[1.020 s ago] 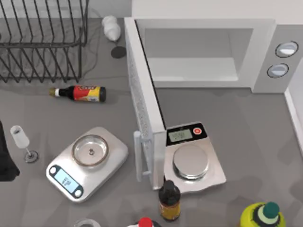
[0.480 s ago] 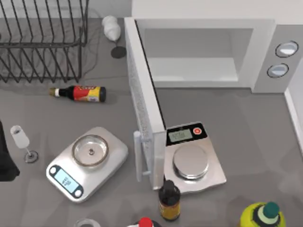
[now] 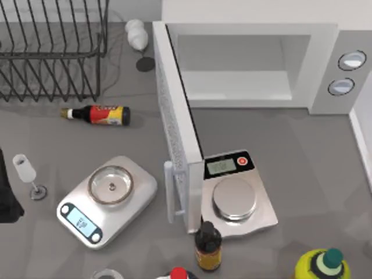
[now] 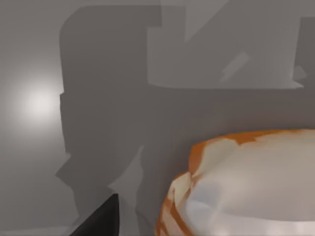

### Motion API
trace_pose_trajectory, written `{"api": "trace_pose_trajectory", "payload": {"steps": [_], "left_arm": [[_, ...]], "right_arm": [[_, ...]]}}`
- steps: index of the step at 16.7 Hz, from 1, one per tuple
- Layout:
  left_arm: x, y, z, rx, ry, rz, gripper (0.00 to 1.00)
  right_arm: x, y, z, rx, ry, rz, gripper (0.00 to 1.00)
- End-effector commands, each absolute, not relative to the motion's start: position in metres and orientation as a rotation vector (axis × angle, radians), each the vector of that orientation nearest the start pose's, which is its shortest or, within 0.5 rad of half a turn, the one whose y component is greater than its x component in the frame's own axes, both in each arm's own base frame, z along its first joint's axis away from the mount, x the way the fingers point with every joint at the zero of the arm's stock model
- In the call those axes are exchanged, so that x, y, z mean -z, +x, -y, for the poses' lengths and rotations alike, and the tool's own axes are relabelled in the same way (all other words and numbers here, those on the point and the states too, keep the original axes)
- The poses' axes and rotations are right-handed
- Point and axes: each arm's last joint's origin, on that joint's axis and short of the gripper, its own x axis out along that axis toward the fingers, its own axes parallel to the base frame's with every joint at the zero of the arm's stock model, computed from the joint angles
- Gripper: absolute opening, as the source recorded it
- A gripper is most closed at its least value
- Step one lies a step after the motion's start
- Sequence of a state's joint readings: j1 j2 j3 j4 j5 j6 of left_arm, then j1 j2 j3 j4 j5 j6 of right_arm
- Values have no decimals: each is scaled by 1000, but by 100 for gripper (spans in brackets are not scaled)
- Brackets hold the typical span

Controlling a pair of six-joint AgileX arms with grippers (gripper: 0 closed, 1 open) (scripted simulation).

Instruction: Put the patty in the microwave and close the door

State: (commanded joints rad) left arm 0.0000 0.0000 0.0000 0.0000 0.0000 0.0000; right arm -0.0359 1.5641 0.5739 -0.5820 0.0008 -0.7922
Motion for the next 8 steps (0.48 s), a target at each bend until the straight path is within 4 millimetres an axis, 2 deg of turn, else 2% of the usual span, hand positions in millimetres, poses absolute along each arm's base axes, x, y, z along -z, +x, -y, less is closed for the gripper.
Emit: {"api": "trace_pose_trajectory", "payload": {"steps": [1,8], "left_arm": [[-160,106,1,0,0,0,100],[-160,106,1,0,0,0,100]], "right_arm": [[-93,208,8,-591,-592,-1490,100],[-93,208,8,-591,-592,-1490,47]]}}
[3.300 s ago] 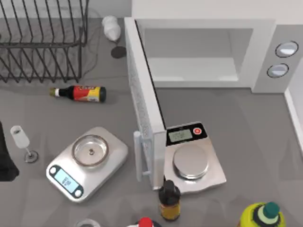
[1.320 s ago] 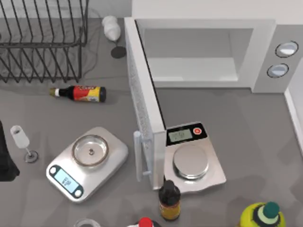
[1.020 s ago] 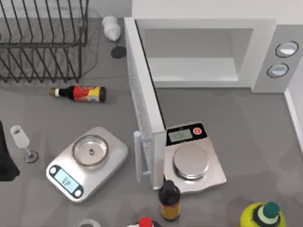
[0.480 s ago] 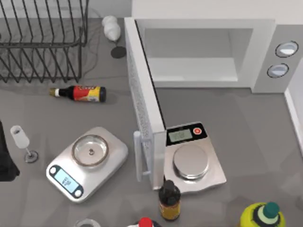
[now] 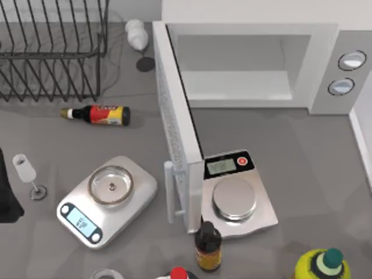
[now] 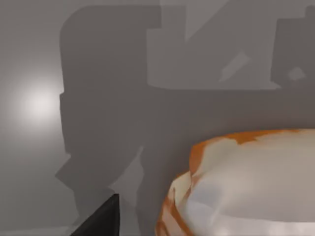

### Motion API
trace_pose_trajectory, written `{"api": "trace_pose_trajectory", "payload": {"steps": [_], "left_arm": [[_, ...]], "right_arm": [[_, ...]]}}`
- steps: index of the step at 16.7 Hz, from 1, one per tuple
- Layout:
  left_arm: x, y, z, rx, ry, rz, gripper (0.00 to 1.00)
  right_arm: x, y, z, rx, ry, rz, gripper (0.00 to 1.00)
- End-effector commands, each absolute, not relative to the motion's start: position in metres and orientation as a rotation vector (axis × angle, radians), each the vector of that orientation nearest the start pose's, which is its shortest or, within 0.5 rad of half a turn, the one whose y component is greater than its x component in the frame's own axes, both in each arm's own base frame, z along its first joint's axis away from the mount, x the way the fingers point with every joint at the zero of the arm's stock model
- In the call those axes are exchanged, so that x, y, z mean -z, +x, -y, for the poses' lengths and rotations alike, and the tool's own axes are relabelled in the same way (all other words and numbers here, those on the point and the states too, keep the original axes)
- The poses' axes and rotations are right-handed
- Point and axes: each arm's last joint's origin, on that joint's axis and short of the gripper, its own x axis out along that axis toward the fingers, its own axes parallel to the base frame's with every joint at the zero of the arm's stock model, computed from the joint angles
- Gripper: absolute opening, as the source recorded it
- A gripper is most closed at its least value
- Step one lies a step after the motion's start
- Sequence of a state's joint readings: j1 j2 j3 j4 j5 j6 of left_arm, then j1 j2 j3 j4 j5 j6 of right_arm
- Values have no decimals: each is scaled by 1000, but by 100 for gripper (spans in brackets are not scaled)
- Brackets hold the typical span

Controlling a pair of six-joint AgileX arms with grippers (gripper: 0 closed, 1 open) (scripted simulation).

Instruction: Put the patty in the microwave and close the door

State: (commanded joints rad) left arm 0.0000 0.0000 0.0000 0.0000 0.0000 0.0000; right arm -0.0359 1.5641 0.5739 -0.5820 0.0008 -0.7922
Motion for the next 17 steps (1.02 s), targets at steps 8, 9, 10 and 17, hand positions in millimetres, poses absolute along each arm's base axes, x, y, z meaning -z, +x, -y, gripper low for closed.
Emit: {"api": "trace_pose_trajectory", "payload": {"steps": [8,9,10,17], "left_arm": [[-160,106,1,0,0,0,100],[-160,106,1,0,0,0,100],[-160,106,1,0,0,0,100],[-160,106,1,0,0,0,100]], "right_arm": [[-93,208,8,-591,-592,-1490,0],[-93,208,8,-591,-592,-1490,0],[-93,208,8,-591,-592,-1490,0],[-118,210,8,-586,-578,-1478,0]]}}
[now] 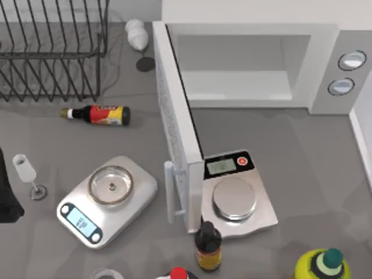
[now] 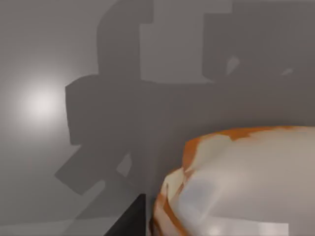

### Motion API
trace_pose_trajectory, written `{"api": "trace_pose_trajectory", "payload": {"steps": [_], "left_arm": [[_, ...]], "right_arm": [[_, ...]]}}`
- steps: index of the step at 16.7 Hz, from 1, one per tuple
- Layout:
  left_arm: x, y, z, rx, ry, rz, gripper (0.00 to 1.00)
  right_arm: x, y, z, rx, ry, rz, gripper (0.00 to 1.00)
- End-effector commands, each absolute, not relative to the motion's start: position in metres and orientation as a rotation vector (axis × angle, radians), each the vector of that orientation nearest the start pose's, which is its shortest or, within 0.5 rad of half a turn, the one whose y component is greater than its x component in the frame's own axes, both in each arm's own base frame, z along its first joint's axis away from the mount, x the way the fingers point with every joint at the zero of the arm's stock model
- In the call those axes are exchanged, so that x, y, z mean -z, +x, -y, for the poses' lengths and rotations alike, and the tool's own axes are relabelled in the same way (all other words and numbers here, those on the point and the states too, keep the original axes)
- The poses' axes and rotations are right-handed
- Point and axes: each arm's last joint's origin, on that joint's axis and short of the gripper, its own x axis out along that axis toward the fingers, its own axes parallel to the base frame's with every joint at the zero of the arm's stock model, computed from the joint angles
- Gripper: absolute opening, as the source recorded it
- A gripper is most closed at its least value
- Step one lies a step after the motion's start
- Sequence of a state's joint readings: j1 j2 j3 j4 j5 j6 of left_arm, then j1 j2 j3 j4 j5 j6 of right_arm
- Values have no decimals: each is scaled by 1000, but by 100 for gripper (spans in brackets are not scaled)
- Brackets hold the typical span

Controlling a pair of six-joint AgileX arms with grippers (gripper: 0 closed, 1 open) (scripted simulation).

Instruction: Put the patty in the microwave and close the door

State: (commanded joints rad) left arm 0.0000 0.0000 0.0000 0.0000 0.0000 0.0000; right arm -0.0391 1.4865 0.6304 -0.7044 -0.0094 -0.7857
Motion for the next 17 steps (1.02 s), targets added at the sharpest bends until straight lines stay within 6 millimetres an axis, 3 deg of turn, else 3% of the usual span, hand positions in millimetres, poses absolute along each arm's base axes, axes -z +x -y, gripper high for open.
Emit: {"api": "trace_pose_trajectory", "payload": {"steps": [3,10,17], "left_arm": [[-160,106,1,0,0,0,100],[-160,106,1,0,0,0,100],[-160,106,1,0,0,0,100]], "right_arm": [[-137,214,8,-592,-581,-1482,0],[-208,210,8,-590,-576,-1487,0],[-212,212,6,-582,-580,-1481,0]]}}
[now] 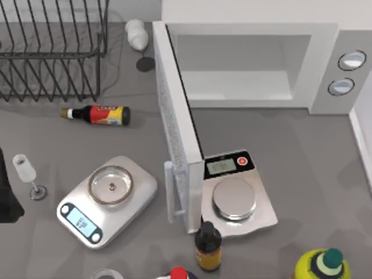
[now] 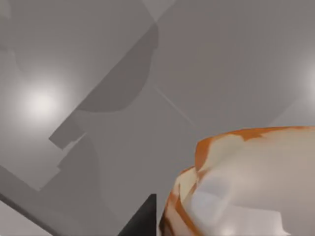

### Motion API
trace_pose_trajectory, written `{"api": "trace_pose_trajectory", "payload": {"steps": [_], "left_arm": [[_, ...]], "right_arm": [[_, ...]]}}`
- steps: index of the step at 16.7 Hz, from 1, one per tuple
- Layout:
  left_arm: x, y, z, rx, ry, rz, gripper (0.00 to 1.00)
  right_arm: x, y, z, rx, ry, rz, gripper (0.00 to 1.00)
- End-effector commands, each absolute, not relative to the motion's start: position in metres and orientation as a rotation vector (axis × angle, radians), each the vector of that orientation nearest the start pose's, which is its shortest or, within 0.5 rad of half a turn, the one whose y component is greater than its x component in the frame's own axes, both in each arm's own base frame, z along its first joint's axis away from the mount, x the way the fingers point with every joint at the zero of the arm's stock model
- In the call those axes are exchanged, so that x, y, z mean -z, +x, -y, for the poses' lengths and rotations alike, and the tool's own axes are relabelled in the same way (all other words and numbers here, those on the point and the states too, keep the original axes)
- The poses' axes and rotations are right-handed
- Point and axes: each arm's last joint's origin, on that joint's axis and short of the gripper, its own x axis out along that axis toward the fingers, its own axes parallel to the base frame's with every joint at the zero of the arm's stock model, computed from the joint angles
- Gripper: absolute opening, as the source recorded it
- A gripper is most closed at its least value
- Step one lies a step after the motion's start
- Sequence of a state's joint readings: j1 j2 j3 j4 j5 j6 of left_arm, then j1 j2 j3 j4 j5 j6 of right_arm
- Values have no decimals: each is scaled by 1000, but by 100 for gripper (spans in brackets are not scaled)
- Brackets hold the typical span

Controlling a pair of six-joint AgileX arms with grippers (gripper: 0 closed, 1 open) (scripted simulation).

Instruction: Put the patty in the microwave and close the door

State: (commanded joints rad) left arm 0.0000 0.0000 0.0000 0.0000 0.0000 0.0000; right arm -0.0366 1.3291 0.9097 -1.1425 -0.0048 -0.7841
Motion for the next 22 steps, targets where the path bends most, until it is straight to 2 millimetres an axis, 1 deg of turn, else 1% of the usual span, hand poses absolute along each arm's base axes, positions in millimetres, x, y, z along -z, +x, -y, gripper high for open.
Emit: {"api": "trace_pose_trajectory", "payload": {"steps": [3,5,7,10,12,14,17,20,22], "left_arm": [[-160,106,1,0,0,0,100],[-160,106,1,0,0,0,100],[-160,106,1,0,0,0,100],[-160,106,1,0,0,0,100],[-160,106,1,0,0,0,100],[-160,106,1,0,0,0,100],[-160,106,1,0,0,0,100],[-160,106,1,0,0,0,100],[-160,106,1,0,0,0,100]], "right_arm": [[-205,232,-1,-528,-606,-1457,0],[-195,254,-12,-465,-630,-1414,0],[-183,279,-28,-384,-648,-1342,0],[-162,320,-62,-250,-637,-1168,0],[-147,344,-91,-166,-591,-1019,0],[-133,362,-123,-97,-511,-856,0],[-115,375,-169,-31,-344,-628,0],[-100,374,-207,-2,-172,-466,0],[-91,370,-224,6,-81,-400,0]]}}
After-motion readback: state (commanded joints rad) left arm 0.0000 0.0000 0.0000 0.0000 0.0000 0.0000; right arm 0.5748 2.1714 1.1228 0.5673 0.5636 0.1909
